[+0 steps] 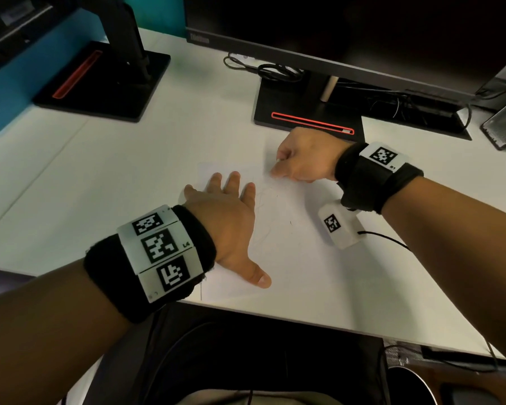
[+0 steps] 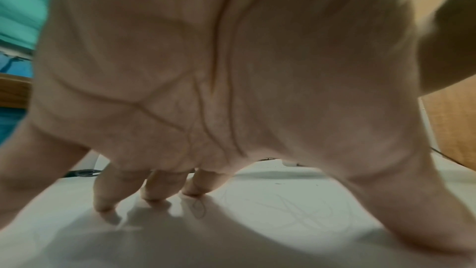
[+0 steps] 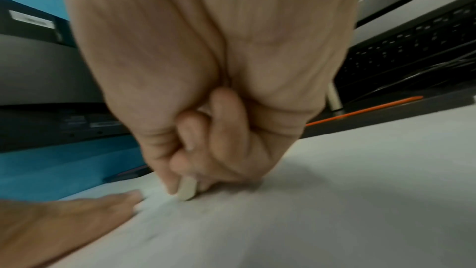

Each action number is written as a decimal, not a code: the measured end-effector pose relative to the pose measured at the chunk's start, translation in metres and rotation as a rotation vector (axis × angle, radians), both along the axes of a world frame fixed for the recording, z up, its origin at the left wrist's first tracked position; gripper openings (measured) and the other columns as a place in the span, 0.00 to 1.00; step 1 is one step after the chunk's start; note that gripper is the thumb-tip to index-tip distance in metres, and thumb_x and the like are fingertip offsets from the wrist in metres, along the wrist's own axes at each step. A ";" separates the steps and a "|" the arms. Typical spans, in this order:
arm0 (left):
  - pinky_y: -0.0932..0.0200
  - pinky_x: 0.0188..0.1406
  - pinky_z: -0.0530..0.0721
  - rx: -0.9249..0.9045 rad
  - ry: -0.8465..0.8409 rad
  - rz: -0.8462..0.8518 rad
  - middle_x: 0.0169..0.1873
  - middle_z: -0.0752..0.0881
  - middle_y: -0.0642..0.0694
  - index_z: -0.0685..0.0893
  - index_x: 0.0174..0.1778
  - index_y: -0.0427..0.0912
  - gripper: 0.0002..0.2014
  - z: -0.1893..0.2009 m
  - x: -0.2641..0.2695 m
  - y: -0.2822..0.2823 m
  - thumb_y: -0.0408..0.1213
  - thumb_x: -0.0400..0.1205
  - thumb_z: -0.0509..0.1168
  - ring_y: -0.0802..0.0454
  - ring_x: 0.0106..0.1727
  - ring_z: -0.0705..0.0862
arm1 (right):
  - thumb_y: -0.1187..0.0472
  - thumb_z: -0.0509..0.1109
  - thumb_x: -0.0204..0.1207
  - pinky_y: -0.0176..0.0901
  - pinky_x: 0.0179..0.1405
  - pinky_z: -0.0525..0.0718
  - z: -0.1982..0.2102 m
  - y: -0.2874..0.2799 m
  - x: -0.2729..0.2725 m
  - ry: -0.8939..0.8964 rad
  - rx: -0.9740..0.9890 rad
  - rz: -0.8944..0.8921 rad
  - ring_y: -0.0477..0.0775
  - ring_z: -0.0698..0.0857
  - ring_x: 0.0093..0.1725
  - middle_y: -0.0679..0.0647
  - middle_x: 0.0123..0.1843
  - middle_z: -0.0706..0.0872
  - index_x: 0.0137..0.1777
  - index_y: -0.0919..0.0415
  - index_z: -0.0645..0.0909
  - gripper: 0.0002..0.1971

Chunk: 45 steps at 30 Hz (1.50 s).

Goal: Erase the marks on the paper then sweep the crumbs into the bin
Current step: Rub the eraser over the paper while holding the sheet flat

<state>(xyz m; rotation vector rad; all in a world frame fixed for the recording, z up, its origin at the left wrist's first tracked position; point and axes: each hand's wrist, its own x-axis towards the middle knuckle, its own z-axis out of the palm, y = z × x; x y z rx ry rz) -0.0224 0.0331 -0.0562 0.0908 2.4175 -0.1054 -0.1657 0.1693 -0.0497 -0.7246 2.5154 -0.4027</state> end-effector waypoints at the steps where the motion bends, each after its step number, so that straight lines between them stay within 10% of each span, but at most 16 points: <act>1: 0.22 0.81 0.53 -0.001 0.003 -0.002 0.85 0.28 0.37 0.27 0.85 0.41 0.78 0.000 -0.001 0.000 0.84 0.57 0.66 0.32 0.87 0.35 | 0.55 0.73 0.79 0.39 0.28 0.77 -0.003 -0.002 0.003 -0.013 0.000 0.028 0.47 0.75 0.23 0.48 0.23 0.78 0.29 0.58 0.80 0.17; 19: 0.20 0.80 0.53 -0.021 0.001 -0.001 0.85 0.28 0.39 0.27 0.85 0.42 0.77 0.001 -0.001 0.001 0.84 0.57 0.66 0.33 0.87 0.35 | 0.55 0.72 0.79 0.42 0.30 0.77 -0.001 0.003 0.006 0.005 0.034 0.032 0.51 0.75 0.25 0.52 0.25 0.77 0.30 0.60 0.79 0.17; 33: 0.19 0.79 0.53 0.014 0.009 -0.031 0.85 0.27 0.41 0.27 0.86 0.45 0.78 0.000 0.005 -0.003 0.83 0.56 0.68 0.35 0.87 0.34 | 0.56 0.70 0.83 0.39 0.29 0.79 0.007 0.054 -0.006 0.138 -0.011 -0.308 0.54 0.84 0.32 0.58 0.35 0.88 0.39 0.63 0.85 0.13; 41: 0.24 0.82 0.50 0.016 0.030 -0.070 0.85 0.26 0.40 0.26 0.85 0.45 0.80 -0.004 0.006 -0.008 0.85 0.54 0.68 0.35 0.87 0.32 | 0.65 0.69 0.86 0.49 0.41 0.93 0.008 0.051 0.129 -1.033 -0.667 -0.460 0.64 0.93 0.41 0.73 0.47 0.91 0.45 0.60 0.80 0.07; 45: 0.30 0.84 0.44 0.027 0.012 -0.064 0.84 0.25 0.40 0.25 0.84 0.46 0.80 -0.001 0.007 -0.008 0.83 0.54 0.70 0.36 0.86 0.30 | 0.64 0.64 0.88 0.55 0.51 0.94 -0.012 0.075 0.135 -1.040 -0.840 -0.763 0.70 0.93 0.50 0.76 0.53 0.91 0.51 0.64 0.77 0.04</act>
